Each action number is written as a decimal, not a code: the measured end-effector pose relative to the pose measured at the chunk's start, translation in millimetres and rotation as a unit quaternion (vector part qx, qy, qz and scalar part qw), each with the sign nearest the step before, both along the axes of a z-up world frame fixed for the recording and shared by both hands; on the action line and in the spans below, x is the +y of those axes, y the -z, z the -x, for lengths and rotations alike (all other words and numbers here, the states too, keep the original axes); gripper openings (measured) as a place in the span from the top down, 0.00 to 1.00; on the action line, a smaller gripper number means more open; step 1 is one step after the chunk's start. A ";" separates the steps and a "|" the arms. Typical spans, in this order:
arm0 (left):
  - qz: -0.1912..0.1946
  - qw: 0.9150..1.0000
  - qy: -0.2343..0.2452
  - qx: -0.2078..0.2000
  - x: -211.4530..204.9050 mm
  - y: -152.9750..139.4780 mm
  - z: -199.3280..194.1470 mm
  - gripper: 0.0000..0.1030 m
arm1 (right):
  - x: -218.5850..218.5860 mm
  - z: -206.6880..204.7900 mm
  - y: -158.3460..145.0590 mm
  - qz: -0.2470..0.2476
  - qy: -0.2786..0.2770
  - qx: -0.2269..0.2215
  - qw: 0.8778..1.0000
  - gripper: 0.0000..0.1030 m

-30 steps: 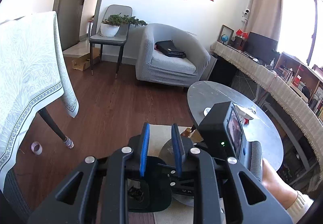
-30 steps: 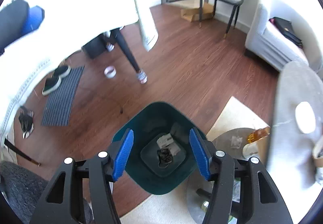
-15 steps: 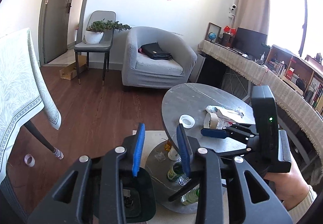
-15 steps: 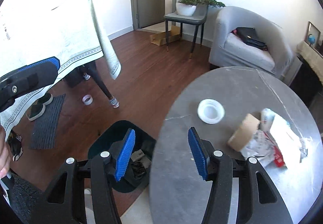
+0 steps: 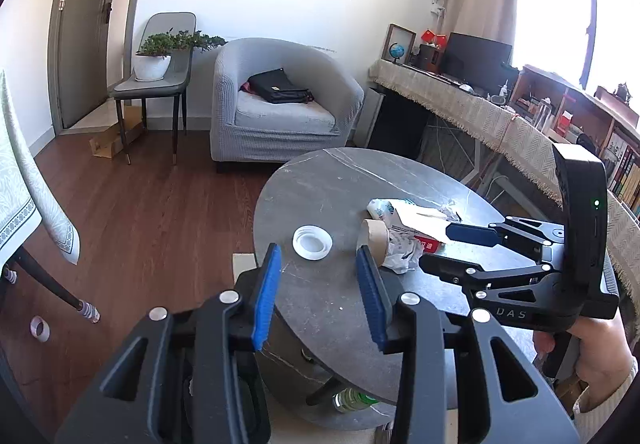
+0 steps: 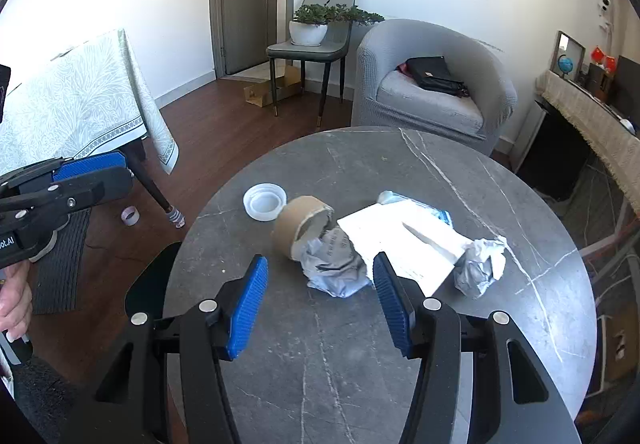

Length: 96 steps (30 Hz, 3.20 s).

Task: Collect trash
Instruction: 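Move both open tools back over the marble table, then grasp the brown tape roll with the left gripper while right gripper grasps a crumpled paper ball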

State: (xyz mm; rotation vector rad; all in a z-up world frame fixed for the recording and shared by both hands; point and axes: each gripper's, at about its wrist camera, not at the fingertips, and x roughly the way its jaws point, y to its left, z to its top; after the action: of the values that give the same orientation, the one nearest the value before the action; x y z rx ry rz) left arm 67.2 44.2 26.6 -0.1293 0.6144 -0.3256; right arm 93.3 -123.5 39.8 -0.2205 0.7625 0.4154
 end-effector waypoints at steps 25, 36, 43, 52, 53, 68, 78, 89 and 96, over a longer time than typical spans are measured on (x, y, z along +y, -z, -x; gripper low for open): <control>0.010 0.999 0.031 0.042 -73.9 40.9 -71.9 0.56 | -84.5 -19.8 11.0 -0.031 0.050 0.019 0.998 0.46; 0.026 0.998 0.011 0.058 -82.9 48.4 -90.2 0.74 | -121.5 -21.4 12.5 -0.087 0.062 0.028 0.994 0.45; 0.033 0.997 0.013 0.065 -85.7 51.0 -91.1 0.80 | -113.7 -18.9 18.3 -0.060 0.045 0.032 0.997 0.41; 0.045 0.997 0.009 0.055 -80.7 42.1 -87.9 0.80 | -111.6 -36.3 26.0 -0.037 0.073 0.036 0.996 0.41; 0.045 0.997 0.009 0.054 -79.6 41.5 -87.3 0.80 | -112.3 -38.4 26.7 -0.037 0.077 0.037 0.996 0.41; 0.040 0.998 0.018 0.051 -69.4 36.2 -78.5 0.80 | -111.3 -71.2 31.6 -0.063 0.105 0.046 0.991 0.41; 0.051 0.997 0.011 0.053 -50.9 33.8 -73.2 0.80 | -100.3 -79.5 38.3 -0.058 0.104 0.058 0.991 0.54; 0.055 0.997 -0.002 0.050 -33.7 26.7 -59.4 0.80 | -104.0 -67.1 29.7 -0.036 0.134 0.051 0.989 0.57; 0.055 0.997 -0.010 0.047 -24.4 21.8 -44.2 0.80 | -102.5 -49.1 9.1 -0.042 0.137 0.029 0.989 0.57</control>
State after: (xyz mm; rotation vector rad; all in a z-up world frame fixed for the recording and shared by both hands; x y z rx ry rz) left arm 111.5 19.8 4.8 -0.2574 0.6875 -0.3363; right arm 142.4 -226.0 30.7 -0.0230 0.8179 0.1934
